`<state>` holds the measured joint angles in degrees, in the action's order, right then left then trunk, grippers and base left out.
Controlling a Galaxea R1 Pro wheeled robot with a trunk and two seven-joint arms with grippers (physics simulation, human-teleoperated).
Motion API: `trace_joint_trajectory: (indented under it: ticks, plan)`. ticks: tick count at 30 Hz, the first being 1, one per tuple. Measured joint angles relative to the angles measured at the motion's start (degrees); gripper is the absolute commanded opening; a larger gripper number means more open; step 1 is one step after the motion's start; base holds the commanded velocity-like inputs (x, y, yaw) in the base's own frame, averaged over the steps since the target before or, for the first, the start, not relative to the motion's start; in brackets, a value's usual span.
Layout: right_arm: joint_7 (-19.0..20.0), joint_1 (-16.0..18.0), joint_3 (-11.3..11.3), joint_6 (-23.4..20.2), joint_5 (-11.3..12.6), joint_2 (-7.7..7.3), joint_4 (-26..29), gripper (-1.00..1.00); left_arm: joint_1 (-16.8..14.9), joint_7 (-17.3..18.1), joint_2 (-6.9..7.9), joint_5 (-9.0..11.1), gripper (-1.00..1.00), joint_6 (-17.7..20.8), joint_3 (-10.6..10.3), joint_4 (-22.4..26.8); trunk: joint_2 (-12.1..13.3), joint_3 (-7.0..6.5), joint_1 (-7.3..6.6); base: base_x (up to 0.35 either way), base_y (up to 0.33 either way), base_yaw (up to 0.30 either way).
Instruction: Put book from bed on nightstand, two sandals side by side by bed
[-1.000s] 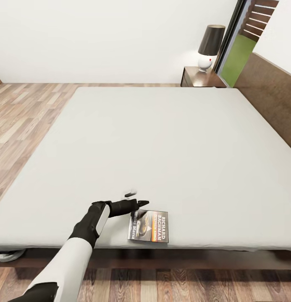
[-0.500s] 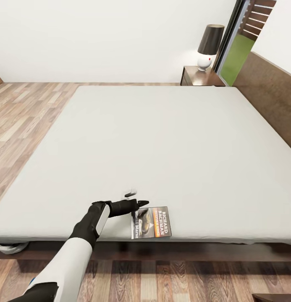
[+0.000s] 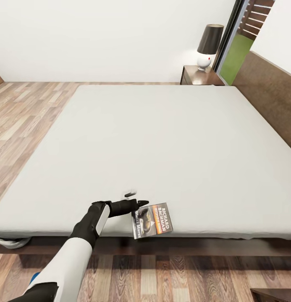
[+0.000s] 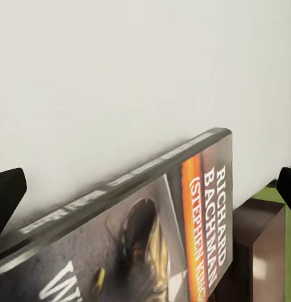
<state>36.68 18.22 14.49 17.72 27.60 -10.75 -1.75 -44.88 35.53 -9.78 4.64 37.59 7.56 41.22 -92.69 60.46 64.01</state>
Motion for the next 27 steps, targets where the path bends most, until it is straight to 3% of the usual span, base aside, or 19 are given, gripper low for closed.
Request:
trace_joint_trajectory:
  ticks: [27]
  plan:
    - [0.0, 0.0, 0.0, 0.0, 0.0, -0.01, 0.0, 1.0, 0.07, 0.0, 0.0, 0.02, 1.0, 0.0, 0.01, 0.0, 0.0, 0.0, 0.0, -0.002, 0.0, 0.0]
